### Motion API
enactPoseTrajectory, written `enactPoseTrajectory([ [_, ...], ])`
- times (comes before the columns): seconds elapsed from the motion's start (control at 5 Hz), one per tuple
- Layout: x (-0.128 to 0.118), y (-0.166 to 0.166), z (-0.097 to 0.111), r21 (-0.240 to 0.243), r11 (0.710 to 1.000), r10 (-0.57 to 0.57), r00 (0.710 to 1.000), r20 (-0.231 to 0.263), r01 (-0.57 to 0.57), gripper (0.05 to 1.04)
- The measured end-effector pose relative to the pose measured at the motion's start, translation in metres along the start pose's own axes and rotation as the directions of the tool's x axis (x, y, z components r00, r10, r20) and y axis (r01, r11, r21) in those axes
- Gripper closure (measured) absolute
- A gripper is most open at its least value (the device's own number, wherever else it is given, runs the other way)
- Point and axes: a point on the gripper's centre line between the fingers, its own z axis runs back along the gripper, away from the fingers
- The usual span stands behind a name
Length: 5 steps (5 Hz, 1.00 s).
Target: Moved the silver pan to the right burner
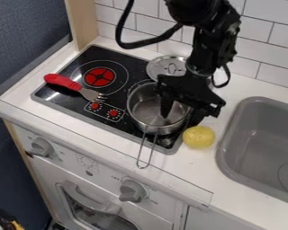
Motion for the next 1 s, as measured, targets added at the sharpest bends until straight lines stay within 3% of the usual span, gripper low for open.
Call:
enactPoseTrajectory([
  [0.2,0.004,0.006,0.023,-0.004,1.000,0.017,0.999,0.045,-0.017,0.069],
  [0.4,0.006,0.017,0.046,0.021,0.999,0.045,0.995,0.086,-0.047,0.074],
  [1.0,0.007,0.017,0.048,0.019,0.998,0.050,0.995,0.092,-0.052,0.082],
])
